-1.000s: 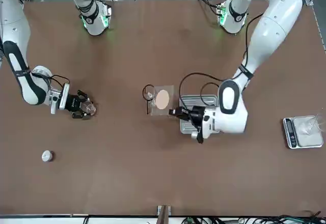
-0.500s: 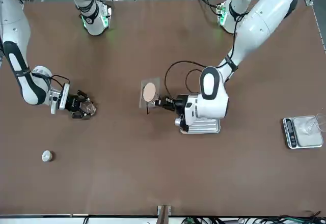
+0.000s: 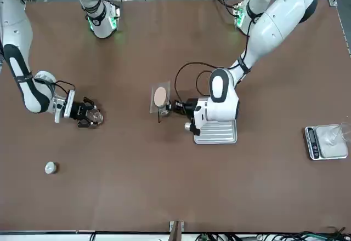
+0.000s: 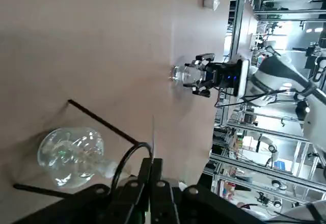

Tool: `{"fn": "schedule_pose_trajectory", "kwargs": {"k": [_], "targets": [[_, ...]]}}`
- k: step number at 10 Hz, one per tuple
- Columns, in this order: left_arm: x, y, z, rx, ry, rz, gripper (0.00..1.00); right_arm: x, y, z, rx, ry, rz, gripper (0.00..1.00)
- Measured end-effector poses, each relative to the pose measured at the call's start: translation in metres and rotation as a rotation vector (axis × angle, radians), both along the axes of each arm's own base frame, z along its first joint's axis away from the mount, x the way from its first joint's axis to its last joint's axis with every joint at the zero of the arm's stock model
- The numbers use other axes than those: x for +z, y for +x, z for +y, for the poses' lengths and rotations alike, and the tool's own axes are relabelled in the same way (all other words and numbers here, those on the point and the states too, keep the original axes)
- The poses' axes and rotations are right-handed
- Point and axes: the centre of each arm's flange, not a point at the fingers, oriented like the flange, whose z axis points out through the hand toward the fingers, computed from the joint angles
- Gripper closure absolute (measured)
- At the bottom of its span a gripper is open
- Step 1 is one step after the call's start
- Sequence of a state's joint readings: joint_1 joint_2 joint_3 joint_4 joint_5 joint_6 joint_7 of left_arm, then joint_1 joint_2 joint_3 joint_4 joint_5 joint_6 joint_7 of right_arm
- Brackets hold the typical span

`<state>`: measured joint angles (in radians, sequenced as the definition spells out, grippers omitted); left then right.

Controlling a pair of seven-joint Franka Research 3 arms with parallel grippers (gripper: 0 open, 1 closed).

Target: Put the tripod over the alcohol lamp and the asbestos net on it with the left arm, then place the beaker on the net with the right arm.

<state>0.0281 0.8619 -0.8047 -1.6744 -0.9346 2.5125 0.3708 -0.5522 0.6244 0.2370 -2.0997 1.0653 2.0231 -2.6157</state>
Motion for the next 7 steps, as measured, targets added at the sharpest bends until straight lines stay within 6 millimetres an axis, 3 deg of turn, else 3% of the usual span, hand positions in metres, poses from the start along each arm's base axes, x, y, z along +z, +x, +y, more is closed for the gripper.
{"fn": "schedule_pose_trajectory", "kwargs": {"k": [7], "targets": [[-0.0116, -0.0056, 0.0076, -0.010, 0.012, -0.005, 0.96, 0.0005, 0.0018, 0.0017, 0.001, -0.003, 0.007, 0.41]]}}
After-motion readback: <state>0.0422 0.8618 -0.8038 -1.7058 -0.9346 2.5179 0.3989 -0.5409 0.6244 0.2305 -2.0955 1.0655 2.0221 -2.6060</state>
